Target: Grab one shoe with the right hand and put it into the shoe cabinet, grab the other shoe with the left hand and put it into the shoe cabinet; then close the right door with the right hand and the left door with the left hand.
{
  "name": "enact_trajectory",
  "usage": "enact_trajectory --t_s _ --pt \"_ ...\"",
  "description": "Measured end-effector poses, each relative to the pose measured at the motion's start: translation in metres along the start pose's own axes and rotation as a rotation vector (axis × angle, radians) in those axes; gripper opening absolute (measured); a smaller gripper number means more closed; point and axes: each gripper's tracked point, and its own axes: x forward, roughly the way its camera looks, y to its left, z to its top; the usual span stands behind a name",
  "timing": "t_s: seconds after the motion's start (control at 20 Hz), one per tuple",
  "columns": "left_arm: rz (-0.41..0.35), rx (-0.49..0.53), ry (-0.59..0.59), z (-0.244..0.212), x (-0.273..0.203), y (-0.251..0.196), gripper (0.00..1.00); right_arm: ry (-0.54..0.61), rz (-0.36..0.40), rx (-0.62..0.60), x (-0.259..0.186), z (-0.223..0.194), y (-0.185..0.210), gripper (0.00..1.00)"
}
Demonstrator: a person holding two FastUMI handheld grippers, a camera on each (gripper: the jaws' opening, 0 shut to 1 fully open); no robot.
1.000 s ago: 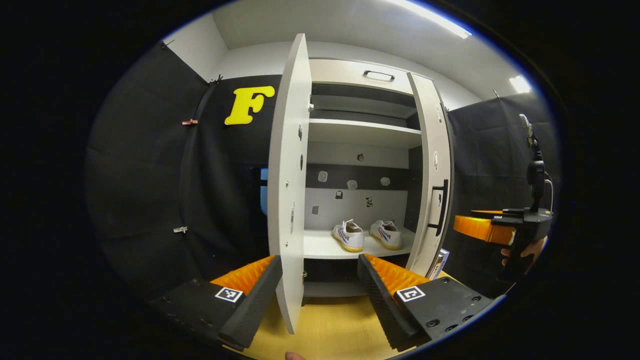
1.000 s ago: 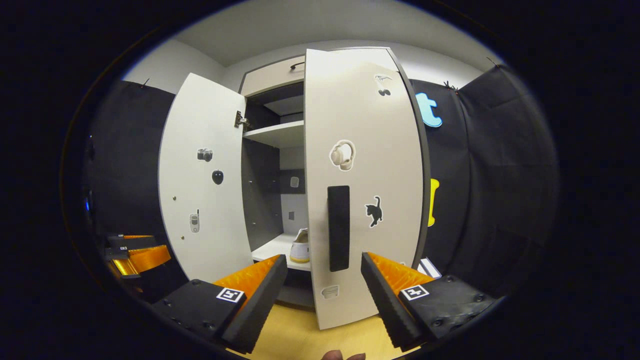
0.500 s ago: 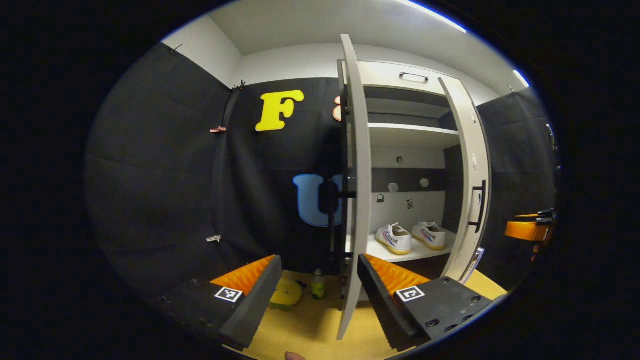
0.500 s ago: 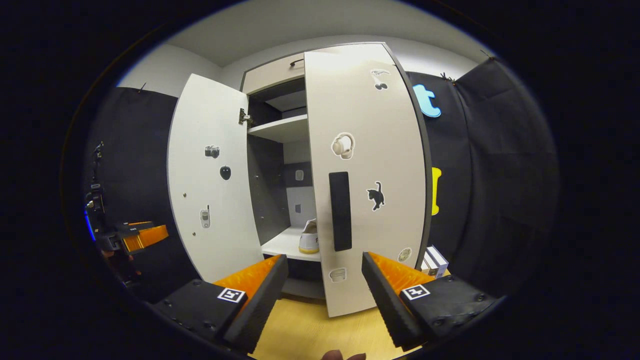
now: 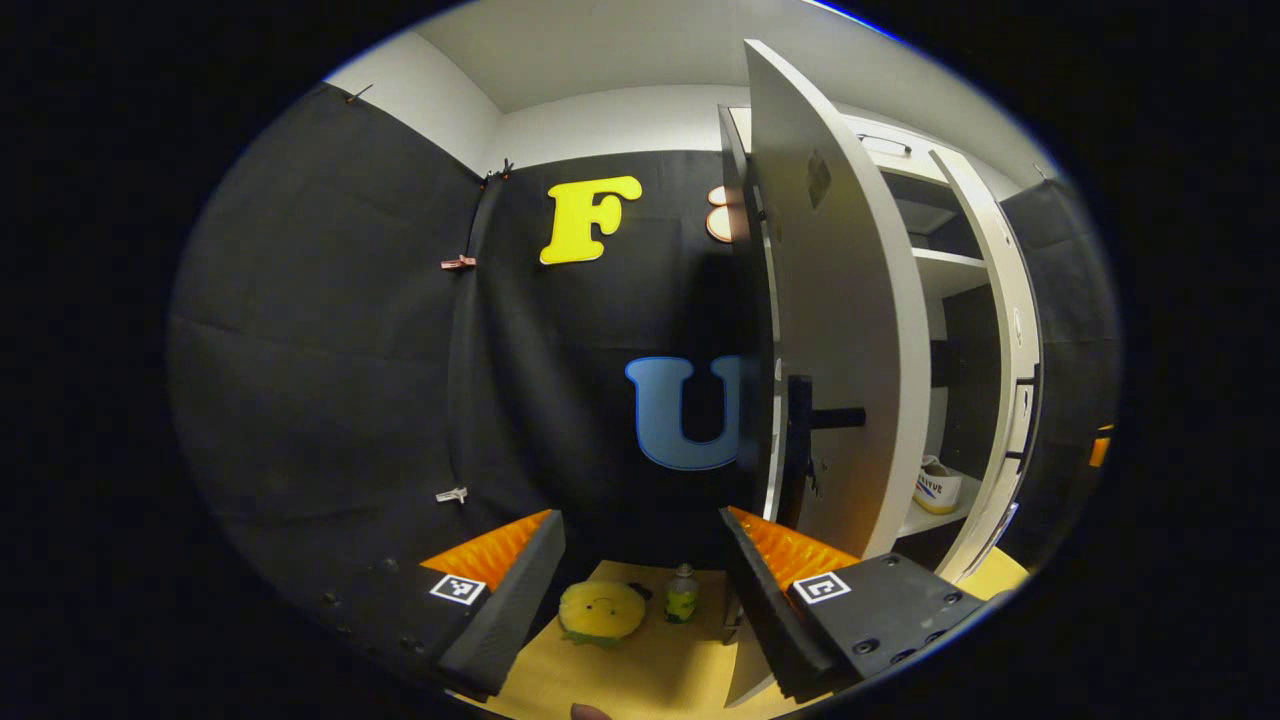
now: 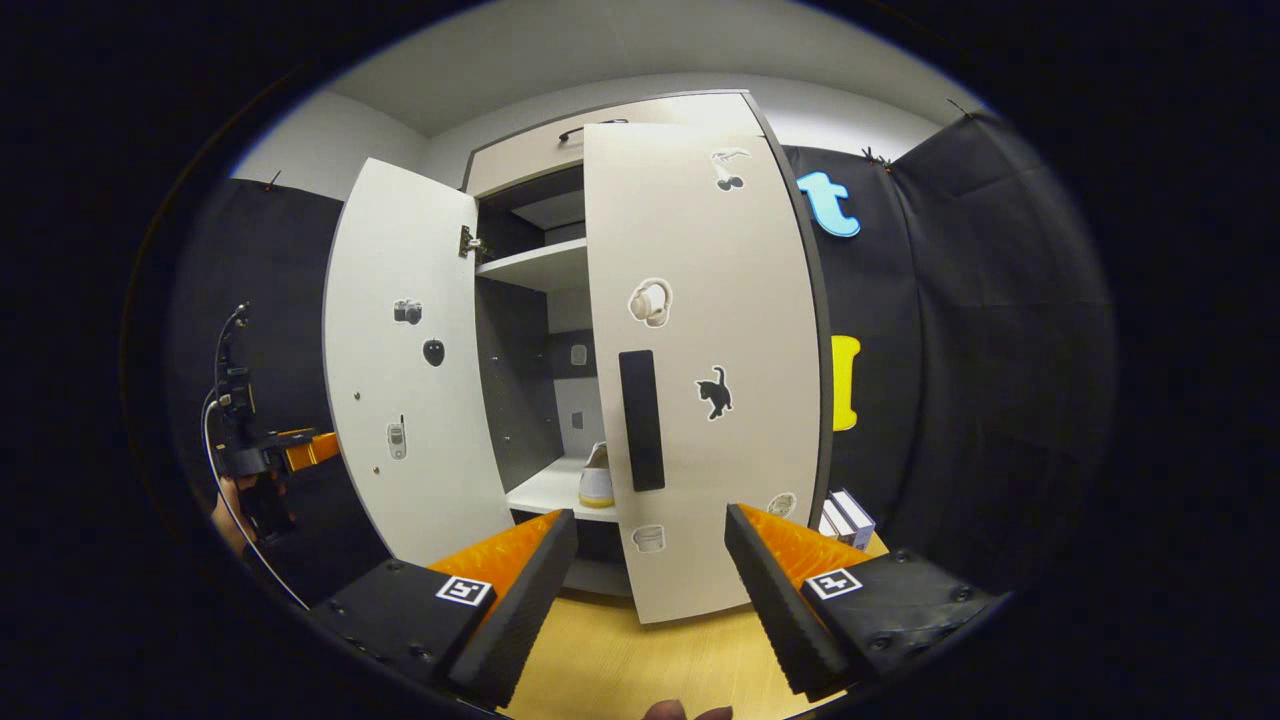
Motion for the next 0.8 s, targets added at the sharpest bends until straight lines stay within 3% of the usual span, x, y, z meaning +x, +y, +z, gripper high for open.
enact_trajectory --t_s 0.55,0.8 --pt "-0.013 -0.009 0.009 -0.005 -0.004 -0.029 0.93 0.005 -0.02 0.027 -0.009 0.0 -0.015 0.98" --pt "-0.086 -0.009 0.007 -0.004 -0.009 -0.075 0.93 -0.001 -0.019 0.033 -0.012 0.002 -0.021 0.98"
